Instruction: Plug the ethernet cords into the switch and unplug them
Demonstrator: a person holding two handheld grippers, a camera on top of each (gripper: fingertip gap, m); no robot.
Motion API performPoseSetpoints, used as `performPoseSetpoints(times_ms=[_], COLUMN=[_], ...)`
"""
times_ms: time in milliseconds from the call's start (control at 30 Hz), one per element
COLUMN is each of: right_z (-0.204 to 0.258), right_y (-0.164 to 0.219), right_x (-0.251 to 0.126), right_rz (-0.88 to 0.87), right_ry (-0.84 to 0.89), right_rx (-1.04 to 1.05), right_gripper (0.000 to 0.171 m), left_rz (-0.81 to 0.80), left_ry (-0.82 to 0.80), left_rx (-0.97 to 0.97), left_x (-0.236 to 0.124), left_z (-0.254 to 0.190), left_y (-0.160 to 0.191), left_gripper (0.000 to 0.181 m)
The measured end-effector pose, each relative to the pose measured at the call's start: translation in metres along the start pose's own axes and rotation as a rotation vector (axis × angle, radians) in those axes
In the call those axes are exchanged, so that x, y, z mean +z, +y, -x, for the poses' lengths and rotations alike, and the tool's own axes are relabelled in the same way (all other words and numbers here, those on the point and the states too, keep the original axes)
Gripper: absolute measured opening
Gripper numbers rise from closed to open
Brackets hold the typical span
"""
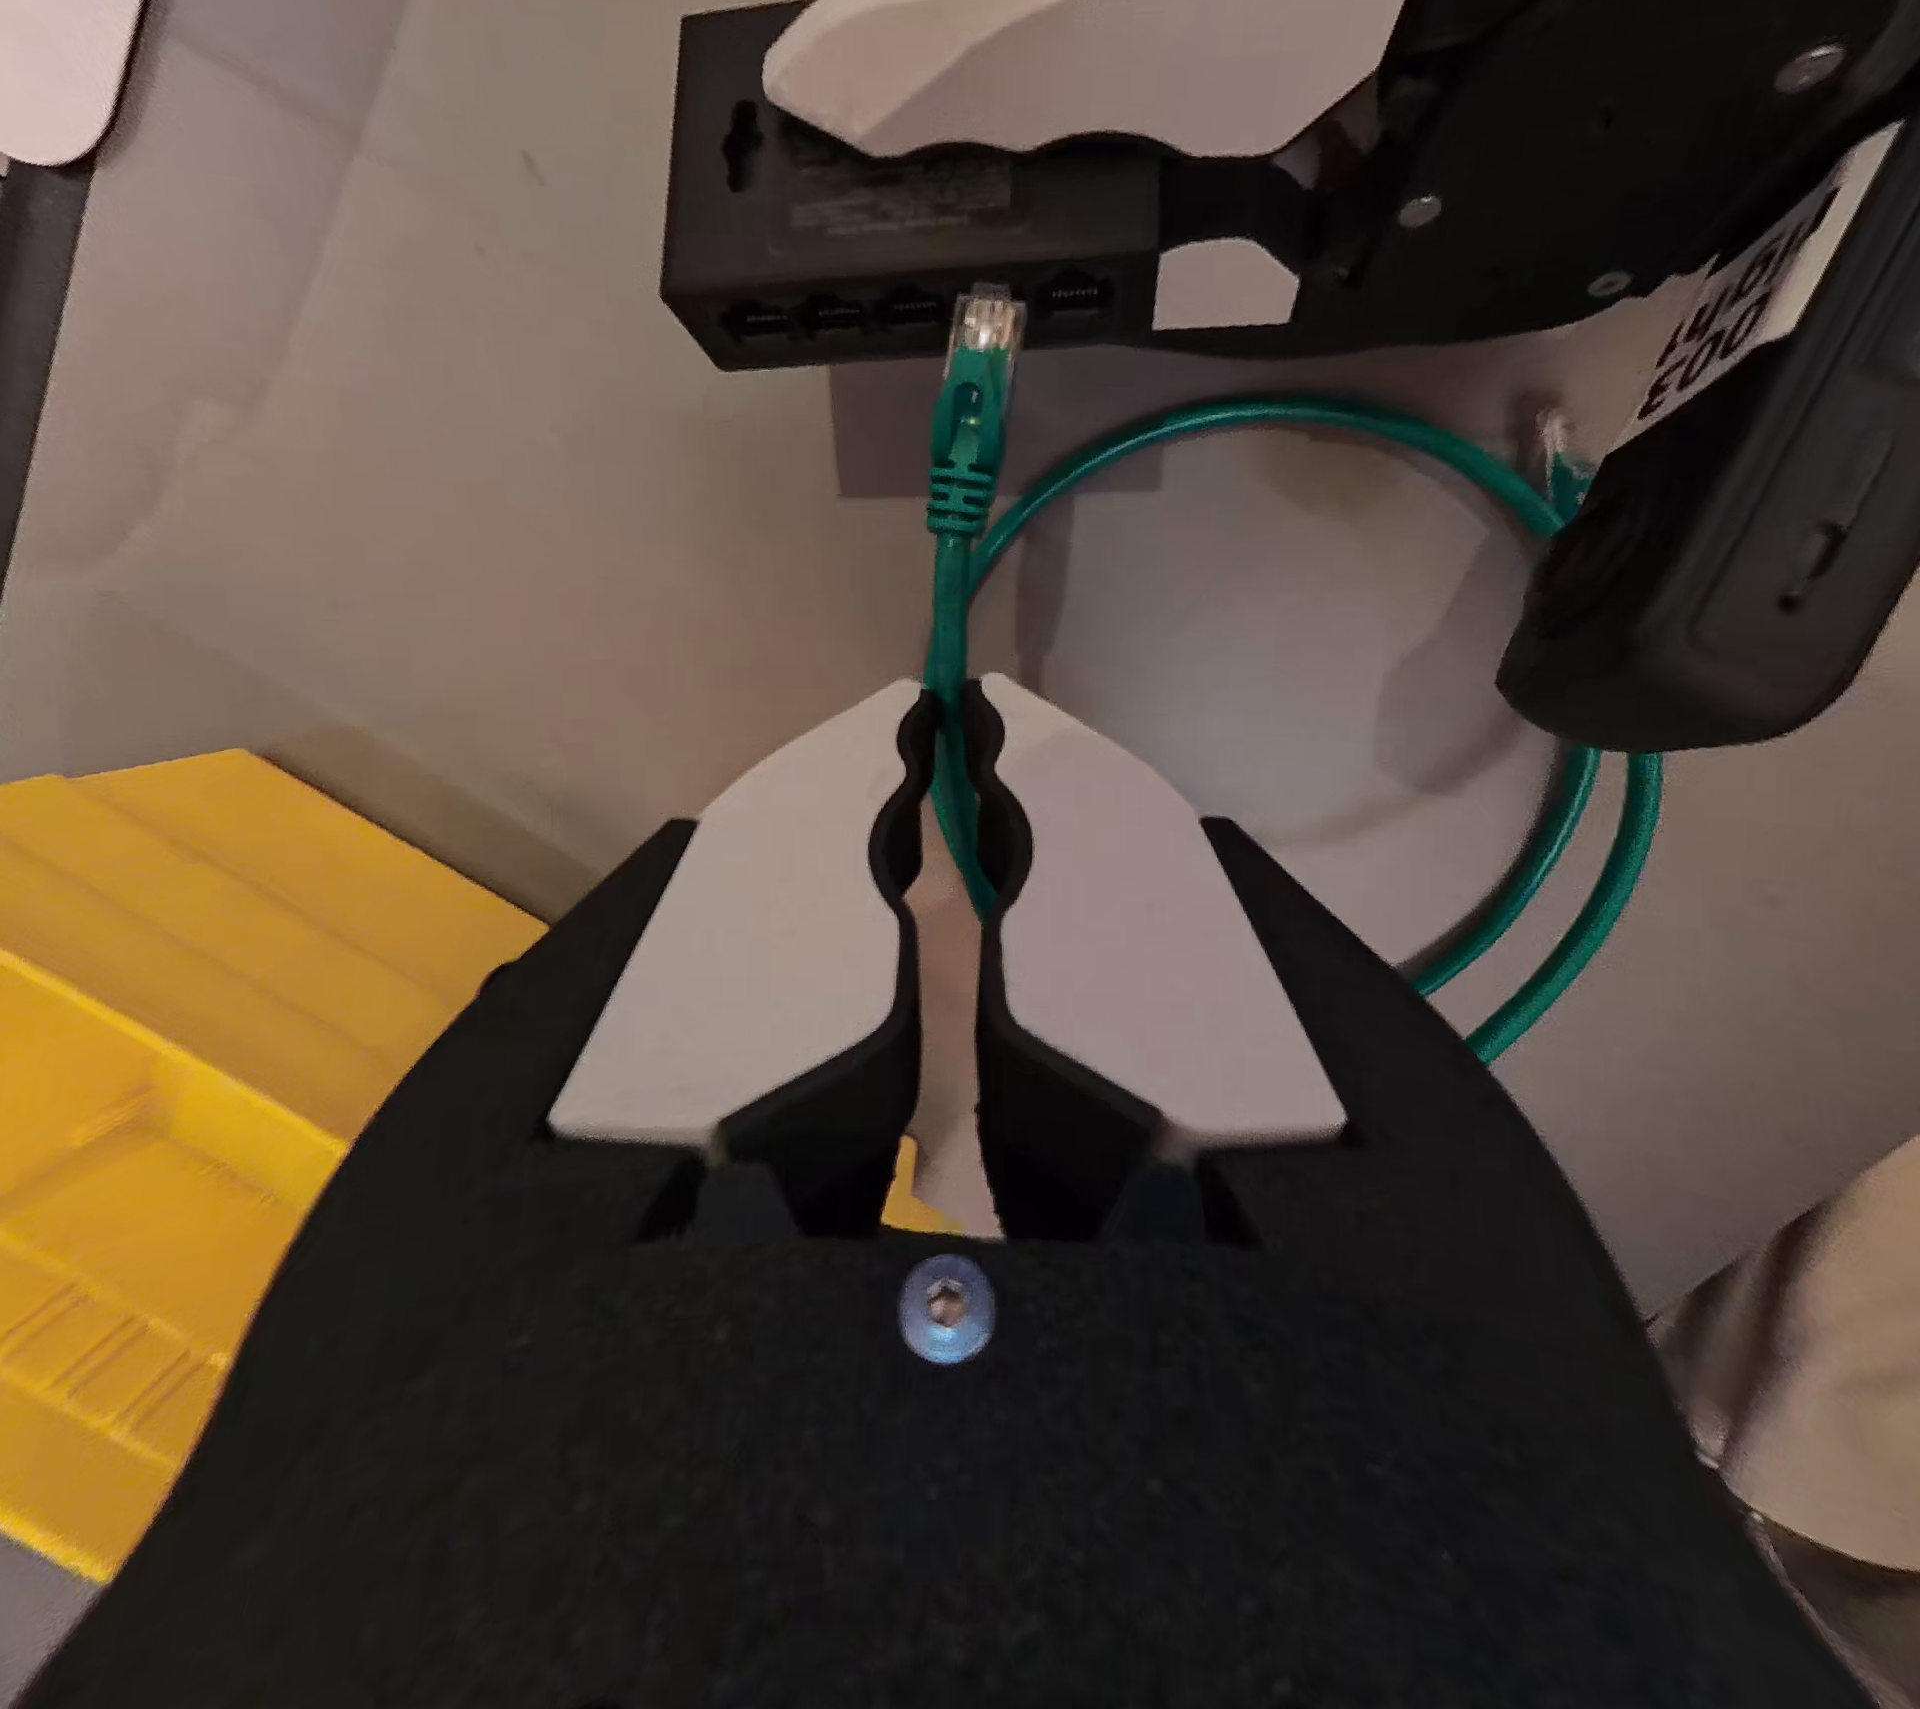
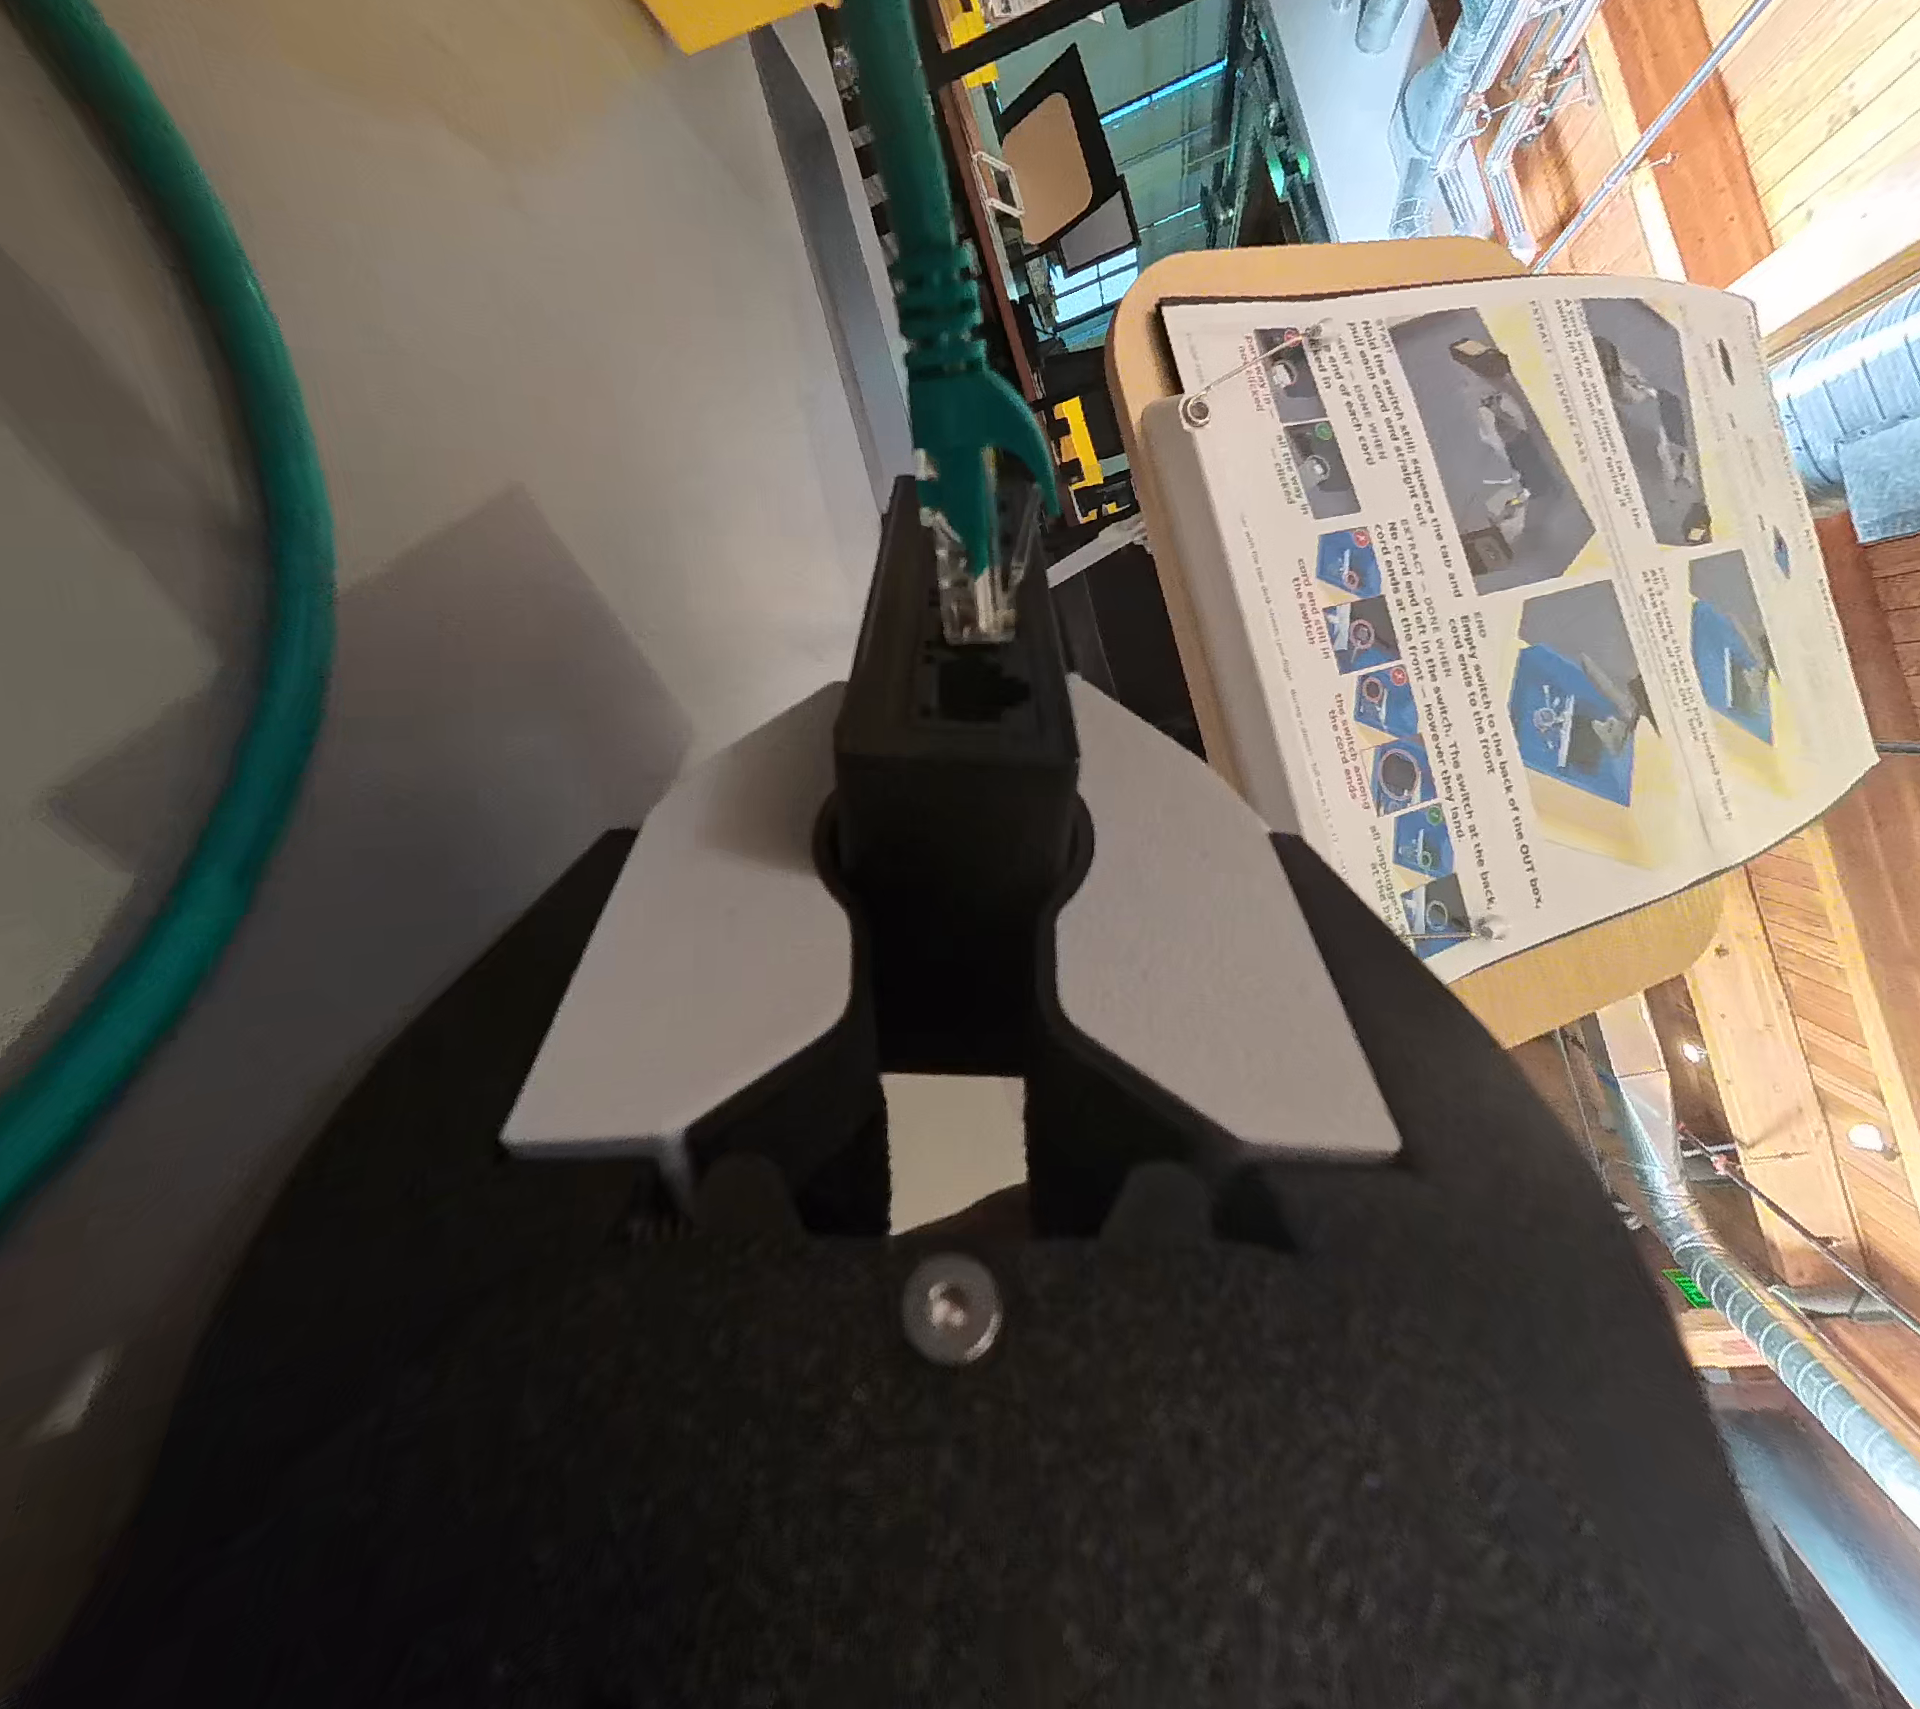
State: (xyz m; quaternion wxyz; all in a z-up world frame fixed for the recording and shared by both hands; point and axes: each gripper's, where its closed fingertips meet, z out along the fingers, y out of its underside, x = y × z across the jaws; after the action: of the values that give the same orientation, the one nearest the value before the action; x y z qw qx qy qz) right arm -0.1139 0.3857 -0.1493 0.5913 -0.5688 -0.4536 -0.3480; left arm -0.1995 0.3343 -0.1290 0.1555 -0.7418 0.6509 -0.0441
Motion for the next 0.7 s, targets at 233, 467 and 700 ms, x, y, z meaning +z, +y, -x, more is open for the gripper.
performPoseSetpoints(times_ms=[233, 467, 700], right_z=[0.001, -0.002, -0.005], right_y=[0.003, 0.003, -0.009], right_x=[0.000, -0.002, -0.007], right_rz=[0.012, 0.000, -0.072], right_ry=[-0.008, -0.017, -0.021], right_rx=[0.004, 0.071, 0.121], right_gripper=[0.030, 0.030, 0.030], left_rz=[-0.064, -0.188, -0.399], left_ry=[0.090, 0.161, 0.200], left_rx=[-0.052, -0.078, -0.061], left_x=[-0.002, -0.005, -0.004], left_z=[-0.012, -0.012, -0.017], left_y=[-0.009, -0.019, -0.033], left_gripper=[0.004, 0.004, 0.006])
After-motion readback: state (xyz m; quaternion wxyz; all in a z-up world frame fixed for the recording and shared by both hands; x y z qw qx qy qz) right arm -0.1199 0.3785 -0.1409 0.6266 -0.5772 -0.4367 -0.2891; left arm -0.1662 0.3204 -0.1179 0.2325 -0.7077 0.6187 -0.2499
